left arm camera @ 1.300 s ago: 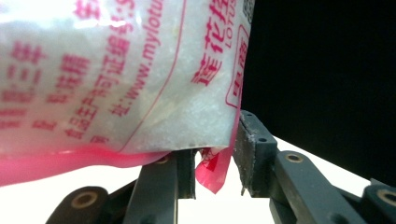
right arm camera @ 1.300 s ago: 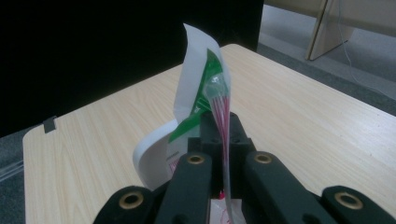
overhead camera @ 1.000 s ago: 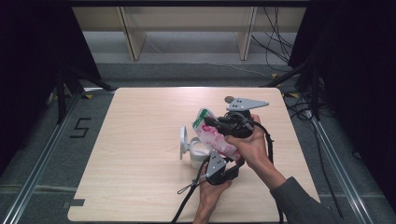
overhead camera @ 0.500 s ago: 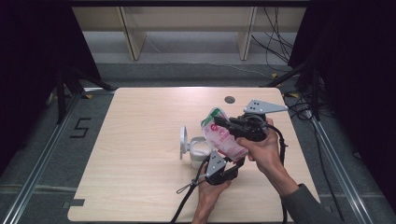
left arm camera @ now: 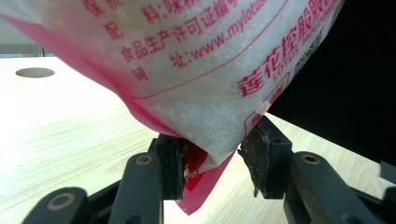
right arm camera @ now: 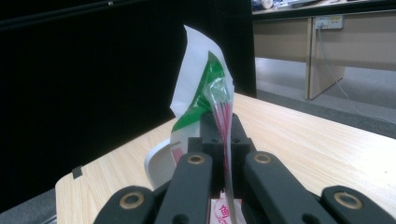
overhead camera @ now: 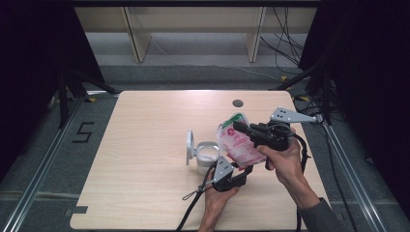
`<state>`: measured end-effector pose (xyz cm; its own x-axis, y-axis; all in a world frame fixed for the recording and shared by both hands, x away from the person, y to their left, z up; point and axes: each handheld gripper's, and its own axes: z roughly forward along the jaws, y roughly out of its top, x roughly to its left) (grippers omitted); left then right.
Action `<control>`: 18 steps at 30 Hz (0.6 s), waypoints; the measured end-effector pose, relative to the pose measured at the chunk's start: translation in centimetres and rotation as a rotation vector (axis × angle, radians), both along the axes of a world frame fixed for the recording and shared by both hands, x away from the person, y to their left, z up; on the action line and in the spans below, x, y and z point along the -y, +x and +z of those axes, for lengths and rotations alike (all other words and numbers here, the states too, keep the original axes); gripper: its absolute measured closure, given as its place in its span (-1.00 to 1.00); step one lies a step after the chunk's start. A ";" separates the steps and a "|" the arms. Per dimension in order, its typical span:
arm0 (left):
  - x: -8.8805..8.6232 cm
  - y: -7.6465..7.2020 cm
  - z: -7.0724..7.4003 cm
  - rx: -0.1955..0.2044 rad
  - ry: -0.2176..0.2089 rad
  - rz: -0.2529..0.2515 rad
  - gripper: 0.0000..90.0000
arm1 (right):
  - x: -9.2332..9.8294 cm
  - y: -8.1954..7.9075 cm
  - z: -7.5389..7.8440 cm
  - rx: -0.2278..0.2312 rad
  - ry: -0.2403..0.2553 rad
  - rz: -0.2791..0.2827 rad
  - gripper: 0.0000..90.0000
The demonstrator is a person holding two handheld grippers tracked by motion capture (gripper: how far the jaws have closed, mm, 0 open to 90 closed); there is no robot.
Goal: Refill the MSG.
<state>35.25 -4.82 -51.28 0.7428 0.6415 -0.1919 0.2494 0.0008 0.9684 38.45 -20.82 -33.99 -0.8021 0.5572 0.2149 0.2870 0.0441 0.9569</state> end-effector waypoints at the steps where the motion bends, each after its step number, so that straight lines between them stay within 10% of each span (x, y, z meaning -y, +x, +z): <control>1: 0.0 0.0 0.0 0.001 0.005 0.000 0.32 | 0.3 -0.2 0.1 -0.022 -0.004 -0.005 1.00; 18: 0.2 0.0 -0.3 -0.035 0.038 -0.016 0.23 | 1.7 -0.8 -0.9 -0.051 0.061 -0.046 1.00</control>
<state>35.28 -5.04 -51.58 0.7466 0.6365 -0.1936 0.2828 -0.0403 0.9583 37.65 -22.55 -34.89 -0.7633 0.5778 0.2891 0.3355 -0.0279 0.9416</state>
